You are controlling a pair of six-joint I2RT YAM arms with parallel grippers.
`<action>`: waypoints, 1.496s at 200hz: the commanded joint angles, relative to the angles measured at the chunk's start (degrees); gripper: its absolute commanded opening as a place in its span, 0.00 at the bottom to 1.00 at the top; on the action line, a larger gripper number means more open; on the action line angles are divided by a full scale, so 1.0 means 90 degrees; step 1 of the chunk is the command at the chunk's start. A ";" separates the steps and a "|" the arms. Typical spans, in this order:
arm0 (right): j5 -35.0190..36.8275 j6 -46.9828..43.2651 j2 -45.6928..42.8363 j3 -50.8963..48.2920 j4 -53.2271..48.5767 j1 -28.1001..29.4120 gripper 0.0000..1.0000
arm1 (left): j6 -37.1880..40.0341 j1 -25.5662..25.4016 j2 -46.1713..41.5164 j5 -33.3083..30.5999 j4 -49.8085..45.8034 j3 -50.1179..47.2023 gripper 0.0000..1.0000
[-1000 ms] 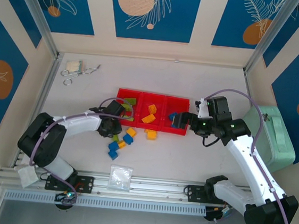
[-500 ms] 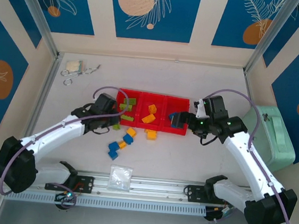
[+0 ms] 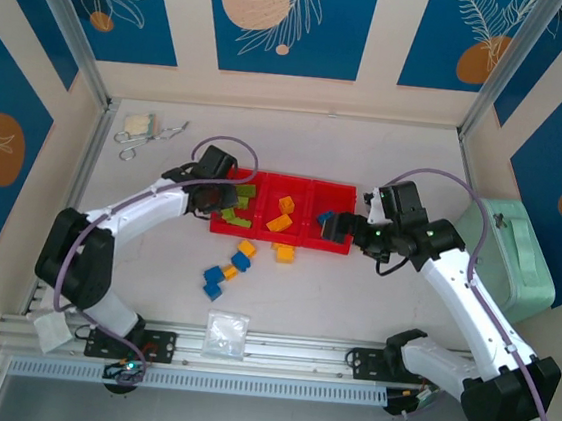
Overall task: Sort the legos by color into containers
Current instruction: Place the lego in the container, then pick up the lego from the center of the table.
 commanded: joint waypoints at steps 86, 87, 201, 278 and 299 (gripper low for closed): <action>0.0192 0.0029 -0.0017 0.0237 -0.0443 0.0234 1.00 | -0.0133 0.0183 0.0957 0.0536 0.0541 0.0545 0.22; 0.0194 0.0029 -0.0021 0.0237 -0.0439 0.0233 1.00 | -0.0129 0.0185 0.0959 0.0537 0.0543 0.0552 0.22; 0.0412 0.0097 0.0436 0.0693 -0.0214 0.0715 0.99 | 0.0530 0.0188 -0.0212 0.0508 0.0506 0.0337 0.77; 0.0751 0.0653 0.1075 0.0768 0.0031 0.1318 1.00 | 0.1262 0.0180 -0.3026 0.0386 -0.0460 -0.1291 0.96; 0.1007 0.1159 0.1283 0.0608 0.0110 0.1500 0.98 | 0.1420 0.0185 -0.3979 0.0304 -0.0914 -0.1802 0.97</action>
